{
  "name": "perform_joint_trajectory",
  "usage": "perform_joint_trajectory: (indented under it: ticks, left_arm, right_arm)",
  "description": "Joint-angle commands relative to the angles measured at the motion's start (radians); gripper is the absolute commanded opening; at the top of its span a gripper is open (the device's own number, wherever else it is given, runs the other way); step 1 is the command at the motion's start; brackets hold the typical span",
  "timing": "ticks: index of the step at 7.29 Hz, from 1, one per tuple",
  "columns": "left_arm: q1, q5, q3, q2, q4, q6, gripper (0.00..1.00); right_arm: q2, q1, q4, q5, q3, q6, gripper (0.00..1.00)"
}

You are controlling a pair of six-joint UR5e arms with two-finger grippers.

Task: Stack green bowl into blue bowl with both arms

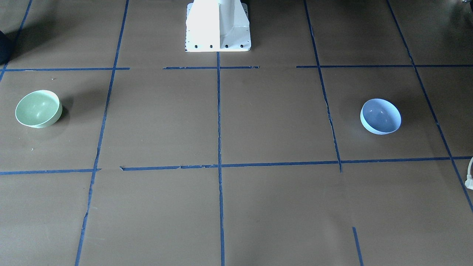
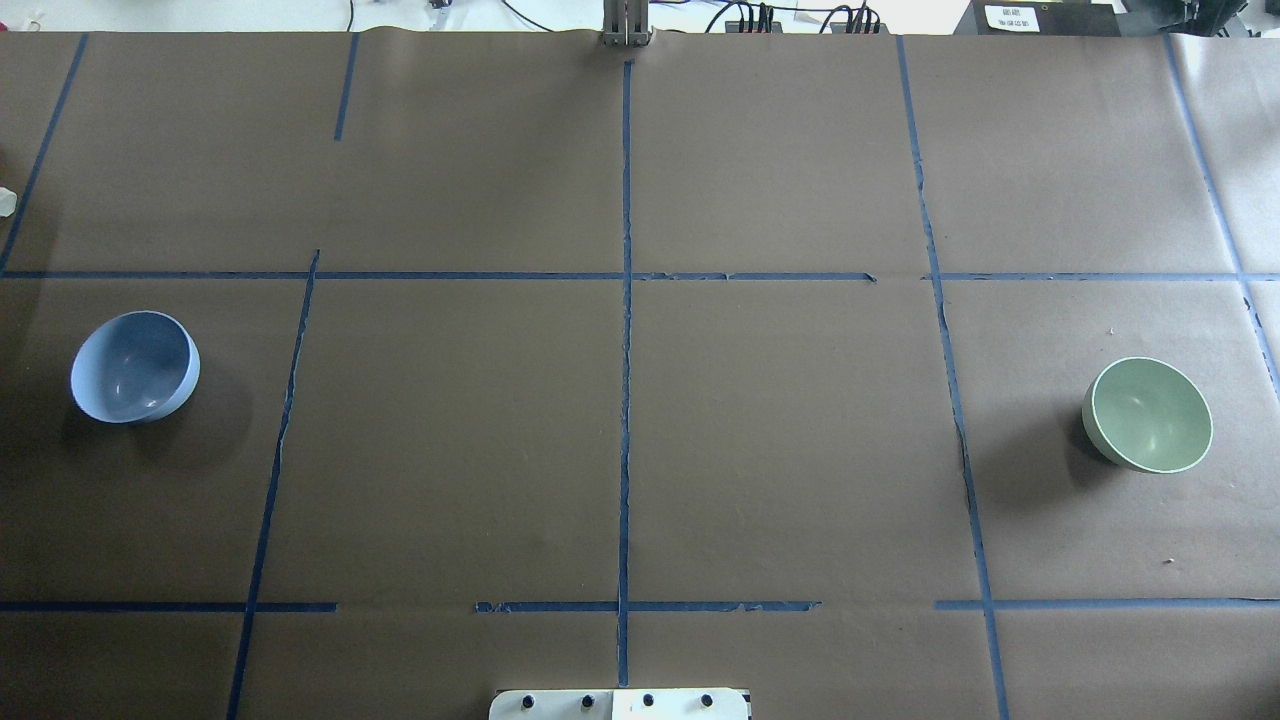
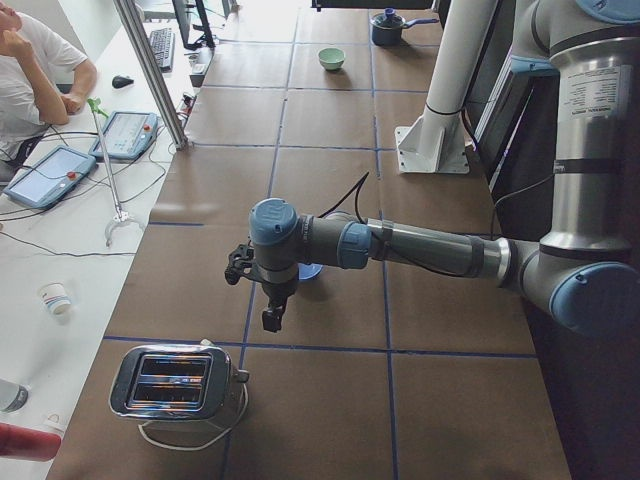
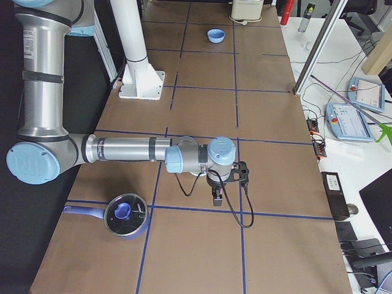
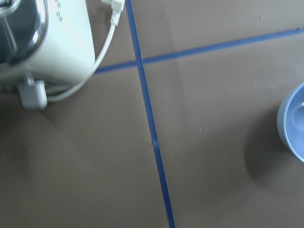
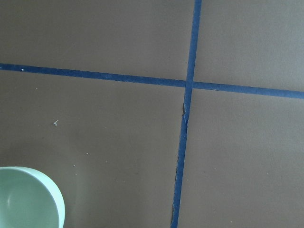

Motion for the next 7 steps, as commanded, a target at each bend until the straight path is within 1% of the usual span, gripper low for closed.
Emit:
perform_joint_trajectory:
  ticks: [1,2,3,4,6,7]
  left_arm:
    - [0.019,0.018,0.042,-0.043,-0.02,-0.017,1.0]
    - [0.078,0.013,0.043,-0.044,-0.116,-0.047,1.0]
    - [0.177,-0.006,0.048,-0.038,-0.153,-0.274,1.0]
    - [0.269,0.001,0.055,-0.028,-0.239,-0.429,1.0]
    - [0.362,0.025,0.124,0.021,-0.508,-0.652,1.0]
    - [0.418,0.056,0.156,0.025,-0.624,-0.77,1.0]
  right_arm:
    - [-0.002,-0.024,0.017,-0.003,-0.003,-0.004,1.0]
    - [-0.002,-0.039,0.017,-0.004,-0.002,0.002,1.0]
    - [-0.002,-0.041,0.017,-0.003,-0.002,0.002,1.0]
    - [-0.002,-0.041,0.016,0.0,-0.002,0.004,1.0]
    - [-0.003,-0.041,0.016,-0.001,-0.003,0.004,1.0]
    - [-0.003,-0.041,0.016,-0.001,-0.003,0.004,1.0]
